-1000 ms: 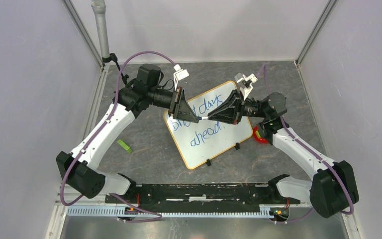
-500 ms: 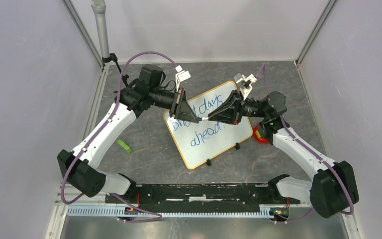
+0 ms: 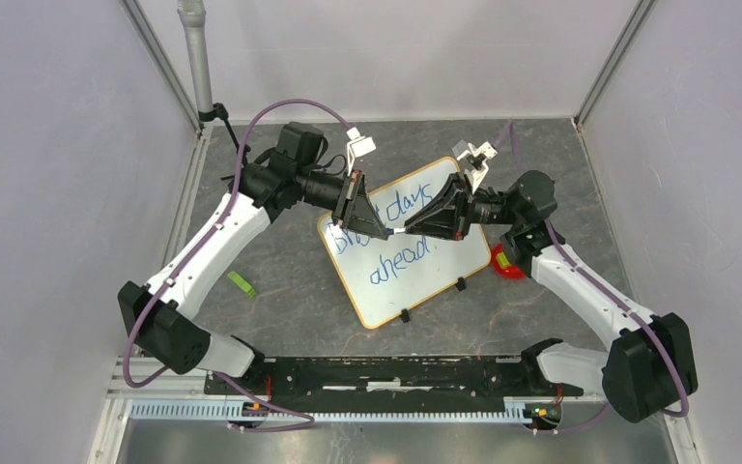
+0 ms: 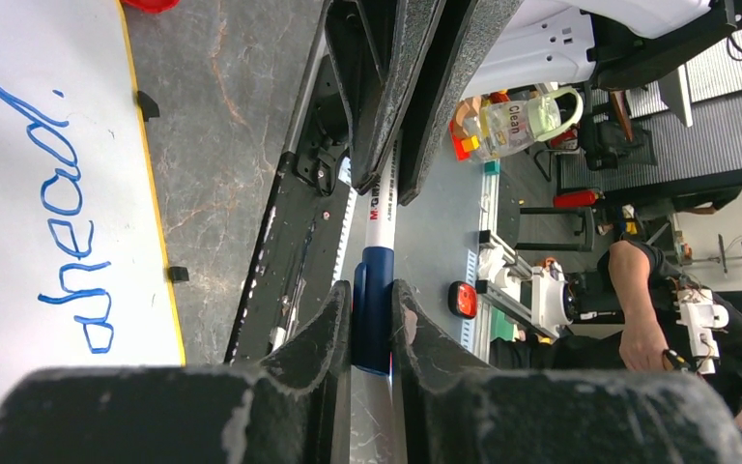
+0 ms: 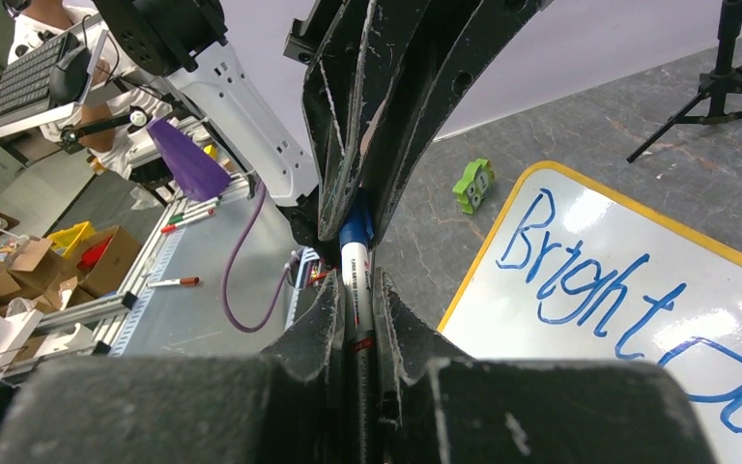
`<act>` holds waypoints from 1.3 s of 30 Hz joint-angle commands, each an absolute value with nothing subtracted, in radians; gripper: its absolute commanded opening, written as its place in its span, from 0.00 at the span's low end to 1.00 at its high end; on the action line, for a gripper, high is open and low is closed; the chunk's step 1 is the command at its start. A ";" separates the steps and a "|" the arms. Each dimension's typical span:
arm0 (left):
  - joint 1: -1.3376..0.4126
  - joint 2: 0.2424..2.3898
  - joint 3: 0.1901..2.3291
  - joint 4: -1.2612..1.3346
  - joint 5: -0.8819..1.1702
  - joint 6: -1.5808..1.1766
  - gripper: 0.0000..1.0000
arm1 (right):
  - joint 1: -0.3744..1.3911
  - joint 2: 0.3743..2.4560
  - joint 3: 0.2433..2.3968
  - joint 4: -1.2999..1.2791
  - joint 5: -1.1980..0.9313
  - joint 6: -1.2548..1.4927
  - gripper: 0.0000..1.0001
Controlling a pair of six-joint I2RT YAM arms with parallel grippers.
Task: Write a sentence on the whiteboard
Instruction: Pass from the right arm to the left, then pass from the left arm to the right
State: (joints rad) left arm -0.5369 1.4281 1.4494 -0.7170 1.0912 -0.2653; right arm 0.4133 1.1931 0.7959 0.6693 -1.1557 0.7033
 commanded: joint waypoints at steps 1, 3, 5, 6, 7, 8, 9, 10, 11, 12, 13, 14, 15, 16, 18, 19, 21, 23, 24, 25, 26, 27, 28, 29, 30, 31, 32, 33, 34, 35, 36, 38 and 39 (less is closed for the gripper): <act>-0.614 1.450 1.509 -0.555 1.124 -0.285 0.02 | 0.499 1.229 0.849 0.589 -1.061 0.617 0.00; -0.611 1.443 1.504 -0.575 1.117 -0.268 0.02 | 0.496 1.229 0.867 0.539 -1.068 0.581 0.00; -0.603 1.430 1.497 -0.627 1.107 -0.218 0.02 | 0.488 1.223 0.935 0.349 -1.065 0.415 0.03; -0.598 1.420 1.492 -0.661 1.095 -0.189 0.02 | 0.481 1.220 0.974 0.227 -1.049 0.311 0.07; -0.589 1.411 1.486 -0.694 1.085 -0.156 0.02 | 0.473 1.215 1.021 0.090 -1.025 0.191 0.12; -0.578 1.403 1.482 -0.723 1.073 -0.122 0.02 | 0.465 1.209 1.063 -0.046 -0.998 0.091 0.20; -0.569 1.398 1.479 -0.762 1.063 -0.093 0.02 | 0.456 1.205 1.091 -0.132 -0.978 0.011 0.27; -0.563 1.395 1.481 -0.804 1.053 -0.054 0.02 | 0.447 1.198 1.116 -0.213 -0.960 -0.071 0.37; -0.560 1.398 1.489 -0.858 1.037 -0.019 0.03 | 0.440 1.193 1.135 -0.274 -0.942 -0.125 0.43; -0.559 1.402 1.501 -0.907 1.022 0.022 0.02 | 0.437 1.184 1.158 -0.339 -0.912 -0.192 0.49; -0.559 1.411 1.510 -0.954 1.007 0.052 0.02 | 0.437 1.178 1.177 -0.384 -0.887 -0.236 0.55; -0.558 1.423 1.522 -0.994 0.998 0.067 0.02 | 0.437 1.171 1.198 -0.431 -0.858 -0.287 0.59; -0.558 1.433 1.532 -1.021 0.997 0.079 0.02 | 0.436 1.169 1.220 -0.470 -0.836 -0.331 0.63; -0.559 1.445 1.540 -1.045 0.998 0.087 0.02 | 0.437 1.168 1.245 -0.513 -0.815 -0.383 0.67; -0.559 1.456 1.544 -1.060 1.003 0.081 0.02 | 0.438 1.171 1.295 -0.594 -0.777 -0.471 0.70; -0.558 1.458 1.543 -1.059 1.004 0.074 0.02 | 0.441 1.173 1.320 -0.631 -0.759 -0.516 0.71; -0.559 1.467 1.542 -1.058 1.008 0.045 0.02 | 0.458 1.181 1.375 -0.698 -0.722 -0.594 0.72; -0.560 1.475 1.540 -1.056 1.015 0.025 0.02 | 0.507 1.198 1.443 -0.775 -0.669 -0.669 0.72; -0.558 1.479 1.540 -1.056 1.016 0.017 0.02 | 0.542 1.205 1.474 -0.810 -0.638 -0.705 0.73; -0.559 1.481 1.539 -1.055 1.014 0.010 0.02 | 0.574 1.212 1.495 -0.834 -0.597 -0.728 0.72; -0.558 1.484 1.538 -1.053 1.012 0.010 0.02 | 0.613 1.217 1.513 -0.859 -0.569 -0.755 0.72; -0.558 1.486 1.537 -1.048 1.010 -0.004 0.02 | 0.649 1.223 1.527 -0.879 -0.538 -0.775 0.71; -0.559 1.487 1.534 -1.045 1.009 -0.023 0.02 | 0.679 1.230 1.537 -0.895 -0.509 -0.793 0.70; -0.558 1.489 1.534 -1.043 1.011 -0.030 0.02 | 0.715 1.236 1.541 -0.905 -0.488 -0.804 0.69; -0.559 1.489 1.531 -1.037 1.014 -0.036 0.02 | 0.739 1.241 1.546 -0.914 -0.469 -0.816 0.68; -0.558 1.489 1.529 -1.035 1.015 -0.042 0.02 | 0.766 1.246 1.548 -0.920 -0.452 -0.824 0.67; -0.559 1.489 1.528 -1.031 1.017 -0.050 0.02 | 0.790 1.250 1.546 -0.926 -0.428 -0.835 0.66; -0.560 1.487 1.528 -1.031 1.021 -0.051 0.02 | 0.817 1.254 1.540 -0.925 -0.397 -0.848 0.65; -0.558 1.487 1.527 -1.032 1.022 -0.052 0.02 | 0.841 1.253 1.528 -0.917 -0.371 -0.853 0.64; -0.560 1.483 1.524 -1.031 1.028 -0.053 0.02 | 0.867 1.249 1.513 -0.899 -0.328 -0.857 0.63; -0.559 1.481 1.521 -1.031 1.033 -0.055 0.02 | 0.897 1.249 1.502 -0.884 -0.289 -0.860 0.62; -0.559 1.477 1.514 -1.028 1.047 -0.061 0.02 | 0.943 1.253 1.486 -0.859 -0.211 -0.865 0.60; -0.561 1.475 1.511 -1.028 1.051 -0.061 0.02 | 0.959 1.257 1.479 -0.849 -0.173 -0.868 0.59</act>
